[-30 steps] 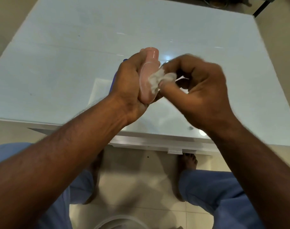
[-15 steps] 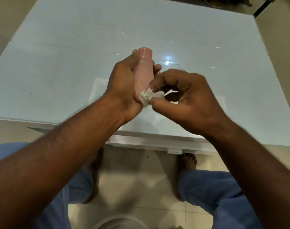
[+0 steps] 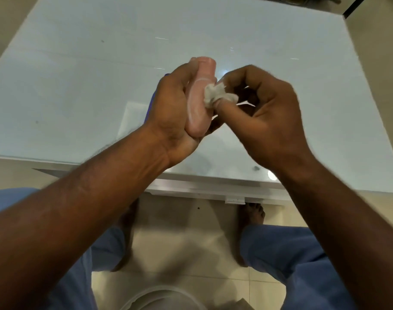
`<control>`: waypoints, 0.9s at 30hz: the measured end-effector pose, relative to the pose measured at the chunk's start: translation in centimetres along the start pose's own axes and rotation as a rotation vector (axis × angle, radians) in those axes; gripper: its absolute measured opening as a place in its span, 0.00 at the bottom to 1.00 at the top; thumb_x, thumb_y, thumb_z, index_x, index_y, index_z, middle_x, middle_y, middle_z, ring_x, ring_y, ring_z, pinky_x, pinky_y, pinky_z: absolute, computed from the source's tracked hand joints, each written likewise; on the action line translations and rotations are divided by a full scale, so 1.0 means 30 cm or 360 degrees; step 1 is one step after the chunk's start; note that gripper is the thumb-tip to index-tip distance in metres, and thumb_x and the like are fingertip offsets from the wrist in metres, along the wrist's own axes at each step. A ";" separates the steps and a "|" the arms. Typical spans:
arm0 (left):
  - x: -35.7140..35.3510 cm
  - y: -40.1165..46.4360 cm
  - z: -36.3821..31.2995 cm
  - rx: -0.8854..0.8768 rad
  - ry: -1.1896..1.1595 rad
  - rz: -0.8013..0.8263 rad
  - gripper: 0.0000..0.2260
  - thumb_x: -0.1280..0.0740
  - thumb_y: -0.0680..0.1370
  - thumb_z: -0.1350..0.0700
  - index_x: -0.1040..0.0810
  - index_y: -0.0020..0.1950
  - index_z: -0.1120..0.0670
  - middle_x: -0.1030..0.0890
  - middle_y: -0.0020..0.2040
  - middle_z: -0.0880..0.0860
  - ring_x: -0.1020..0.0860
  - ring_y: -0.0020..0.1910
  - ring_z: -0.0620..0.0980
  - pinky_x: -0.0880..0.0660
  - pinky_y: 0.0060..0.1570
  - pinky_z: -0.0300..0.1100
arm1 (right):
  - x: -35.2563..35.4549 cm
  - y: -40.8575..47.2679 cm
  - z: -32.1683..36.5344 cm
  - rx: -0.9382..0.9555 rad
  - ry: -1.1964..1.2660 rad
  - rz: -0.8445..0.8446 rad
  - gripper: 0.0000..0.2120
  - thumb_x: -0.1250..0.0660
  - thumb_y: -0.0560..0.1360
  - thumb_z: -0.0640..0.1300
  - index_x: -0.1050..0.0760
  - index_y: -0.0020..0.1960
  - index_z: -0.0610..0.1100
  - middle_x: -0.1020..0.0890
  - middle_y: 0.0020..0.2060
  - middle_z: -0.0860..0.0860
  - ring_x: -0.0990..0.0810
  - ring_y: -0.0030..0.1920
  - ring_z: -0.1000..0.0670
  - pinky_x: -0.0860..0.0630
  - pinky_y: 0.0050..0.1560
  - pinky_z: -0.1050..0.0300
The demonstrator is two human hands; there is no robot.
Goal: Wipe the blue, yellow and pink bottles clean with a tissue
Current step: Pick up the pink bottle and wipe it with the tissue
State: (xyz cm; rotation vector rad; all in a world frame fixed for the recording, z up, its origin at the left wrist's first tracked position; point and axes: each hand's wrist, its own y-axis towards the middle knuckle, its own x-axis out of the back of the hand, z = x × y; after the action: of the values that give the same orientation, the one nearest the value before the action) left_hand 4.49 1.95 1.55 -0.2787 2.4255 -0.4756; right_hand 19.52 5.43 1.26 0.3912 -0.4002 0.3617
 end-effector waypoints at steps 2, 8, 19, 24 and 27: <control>0.014 0.008 -0.008 0.0001 -0.0024 0.0002 0.20 0.40 0.84 0.46 0.23 0.58 0.63 0.19 0.51 0.64 0.16 0.51 0.60 0.22 0.61 0.52 | -0.021 -0.017 0.006 0.0078 -0.0034 0.0130 0.05 0.25 0.77 0.38 0.17 0.51 0.38 0.14 0.46 0.46 0.13 0.46 0.47 0.14 0.43 0.52; 0.022 0.014 -0.013 0.0041 -0.0008 -0.0003 0.18 0.40 0.85 0.45 0.21 0.48 0.58 0.18 0.40 0.55 0.18 0.46 0.54 0.20 0.56 0.50 | -0.040 -0.032 0.027 0.0234 -0.0067 0.0304 0.04 0.26 0.76 0.37 0.16 0.50 0.39 0.13 0.45 0.47 0.14 0.44 0.49 0.16 0.42 0.55; 0.013 0.010 -0.003 0.0026 0.0092 -0.0026 0.16 0.41 0.85 0.49 0.23 0.46 0.57 0.19 0.37 0.53 0.17 0.40 0.52 0.19 0.41 0.45 | -0.044 -0.028 0.021 0.0172 -0.0137 0.0094 0.05 0.26 0.76 0.35 0.17 0.52 0.39 0.15 0.46 0.46 0.15 0.46 0.47 0.15 0.45 0.51; 0.017 0.010 -0.015 0.0038 0.0099 -0.0019 0.22 0.41 0.85 0.49 0.28 0.33 0.56 0.27 0.29 0.51 0.22 0.30 0.50 0.23 0.35 0.42 | -0.043 -0.033 0.031 0.0283 -0.0174 0.0370 0.04 0.26 0.74 0.37 0.16 0.48 0.40 0.15 0.42 0.48 0.16 0.43 0.47 0.17 0.42 0.51; 0.010 0.024 -0.003 -0.0041 0.0166 0.0021 0.16 0.39 0.84 0.49 0.19 0.51 0.60 0.14 0.48 0.56 0.13 0.50 0.54 0.18 0.52 0.48 | -0.014 -0.005 0.022 0.0177 -0.0110 -0.0014 0.04 0.30 0.76 0.35 0.17 0.50 0.38 0.15 0.44 0.48 0.16 0.43 0.52 0.20 0.41 0.64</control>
State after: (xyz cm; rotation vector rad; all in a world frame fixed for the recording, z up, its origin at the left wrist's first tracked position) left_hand 4.14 2.55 1.16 -0.2544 2.5352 -0.4637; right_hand 19.00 4.91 1.59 0.5150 -0.4467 0.3635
